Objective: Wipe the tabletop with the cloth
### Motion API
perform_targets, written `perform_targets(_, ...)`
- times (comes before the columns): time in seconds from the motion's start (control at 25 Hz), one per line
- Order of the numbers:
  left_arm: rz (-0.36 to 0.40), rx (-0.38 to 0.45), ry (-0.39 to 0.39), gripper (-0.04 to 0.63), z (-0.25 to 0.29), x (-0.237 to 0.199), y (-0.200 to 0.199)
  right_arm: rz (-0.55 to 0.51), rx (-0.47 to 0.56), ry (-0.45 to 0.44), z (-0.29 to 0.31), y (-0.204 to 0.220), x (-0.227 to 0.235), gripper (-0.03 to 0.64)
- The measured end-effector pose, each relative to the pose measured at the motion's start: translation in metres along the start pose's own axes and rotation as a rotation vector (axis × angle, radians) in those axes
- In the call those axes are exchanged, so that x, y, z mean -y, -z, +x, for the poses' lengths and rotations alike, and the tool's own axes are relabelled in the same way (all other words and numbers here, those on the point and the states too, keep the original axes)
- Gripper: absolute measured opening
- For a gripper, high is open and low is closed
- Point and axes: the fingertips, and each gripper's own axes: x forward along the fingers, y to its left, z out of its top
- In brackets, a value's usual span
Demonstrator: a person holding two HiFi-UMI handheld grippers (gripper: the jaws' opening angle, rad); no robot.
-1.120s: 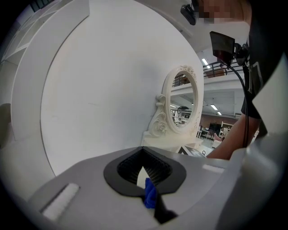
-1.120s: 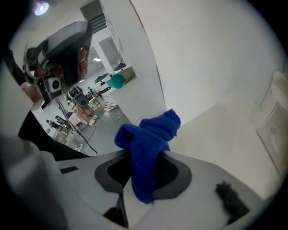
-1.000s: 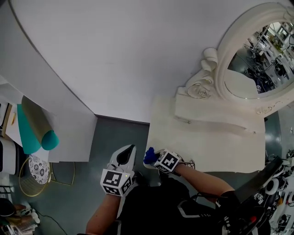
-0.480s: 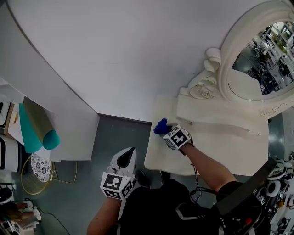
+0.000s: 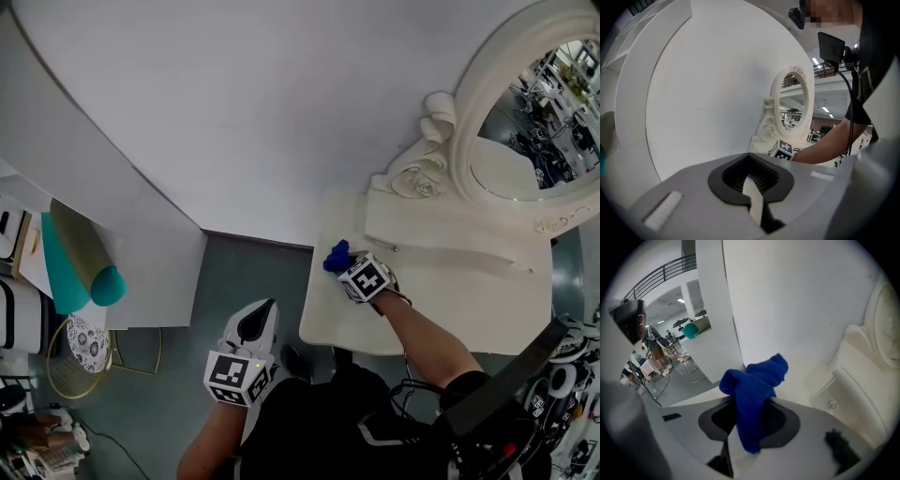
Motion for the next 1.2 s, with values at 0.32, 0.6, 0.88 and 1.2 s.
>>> perform_targets(0.32,0.019,0.028,0.073,0.008,0.001,0.007,-0.01,-0.015,-0.066,-0.124,-0.025,0.052,-0.086,0.127)
perform_targets(0.6,-0.007,0.036,0.141,0.008,0.009,0.015,-0.007,0.018,-0.073,-0.16,-0.043,0.083,-0.14,0.127)
perform_targets(0.88,0.006,0.035,0.198,0.008,0.01,0.029,-0.008,0.069,-0.027,-0.149,-0.06,0.087,-0.135,0.127)
perform_targets(1.2,0.031,0.008,0.128,0.008,0.008,0.027,-0.012,0.104,0.031,0.162,-0.036,0.03,0.016,0.129)
